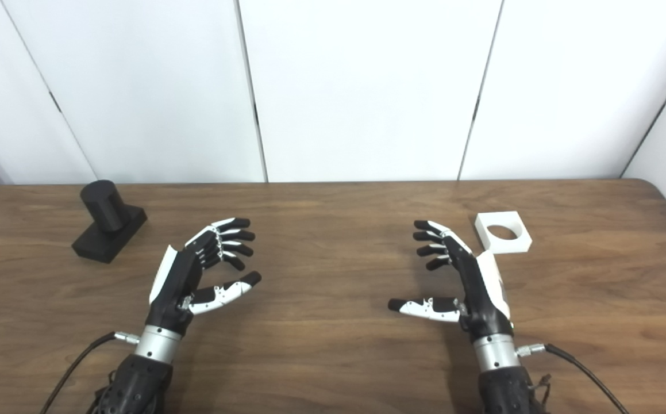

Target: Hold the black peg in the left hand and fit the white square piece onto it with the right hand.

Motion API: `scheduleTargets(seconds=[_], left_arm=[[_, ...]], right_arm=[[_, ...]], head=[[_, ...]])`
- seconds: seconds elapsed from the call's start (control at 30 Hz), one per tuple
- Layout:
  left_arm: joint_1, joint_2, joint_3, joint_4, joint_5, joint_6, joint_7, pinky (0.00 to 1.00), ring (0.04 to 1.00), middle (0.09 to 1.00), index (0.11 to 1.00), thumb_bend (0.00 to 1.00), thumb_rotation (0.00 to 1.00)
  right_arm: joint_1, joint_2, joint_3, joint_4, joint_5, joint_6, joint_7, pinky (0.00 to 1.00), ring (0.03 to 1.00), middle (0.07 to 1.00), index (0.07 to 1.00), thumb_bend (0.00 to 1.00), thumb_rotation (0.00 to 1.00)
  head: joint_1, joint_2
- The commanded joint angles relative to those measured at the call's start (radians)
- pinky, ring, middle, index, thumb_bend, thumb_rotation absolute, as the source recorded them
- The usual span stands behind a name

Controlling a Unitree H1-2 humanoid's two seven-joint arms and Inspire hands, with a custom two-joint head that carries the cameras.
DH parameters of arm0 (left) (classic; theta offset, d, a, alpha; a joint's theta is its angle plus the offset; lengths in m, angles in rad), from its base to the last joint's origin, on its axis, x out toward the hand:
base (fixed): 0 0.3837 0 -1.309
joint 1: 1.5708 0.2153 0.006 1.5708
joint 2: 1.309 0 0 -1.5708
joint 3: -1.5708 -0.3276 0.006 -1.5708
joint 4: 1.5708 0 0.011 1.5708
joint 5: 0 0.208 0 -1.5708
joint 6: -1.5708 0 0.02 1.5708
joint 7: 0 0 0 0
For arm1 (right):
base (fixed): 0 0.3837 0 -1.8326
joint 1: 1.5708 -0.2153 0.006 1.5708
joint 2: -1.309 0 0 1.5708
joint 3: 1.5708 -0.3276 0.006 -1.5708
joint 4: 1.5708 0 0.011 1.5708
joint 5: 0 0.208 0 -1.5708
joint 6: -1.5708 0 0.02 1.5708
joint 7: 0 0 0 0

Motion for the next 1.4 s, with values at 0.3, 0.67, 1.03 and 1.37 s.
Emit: scheduleTargets(seconds=[0.3,0.67,1.03,1.37], left_arm=[[-0.007,-0.004,-0.007,0.011,-0.001,-0.036,0.007,0.50,0.631,0.710,0.751,0.63,0.00],[-0.011,-0.053,-0.041,0.038,0.049,-0.043,0.045,0.47,0.621,0.710,0.747,0.63,0.00],[-0.032,-0.083,-0.065,0.081,0.101,-0.043,0.094,0.49,0.631,0.713,0.757,0.64,0.00],[-0.030,-0.082,-0.071,0.077,0.107,-0.039,0.116,0.48,0.631,0.720,0.748,0.65,0.00]], right_arm=[[-0.022,-0.015,-0.004,-0.015,0.005,-0.052,-0.017,0.54,0.659,0.739,0.779,0.64,0.04],[-0.013,-0.067,-0.032,-0.005,0.063,-0.088,0.005,0.55,0.662,0.740,0.772,0.64,0.00],[0.001,-0.072,-0.050,-0.074,0.094,-0.003,0.033,0.53,0.653,0.736,0.763,0.63,0.00],[0.007,-0.063,-0.047,-0.104,0.086,0.024,0.041,0.52,0.650,0.727,0.762,0.61,0.00]], head=[[0.063,-0.007],[0.322,-0.065],[0.398,-0.088],[0.400,-0.087]])
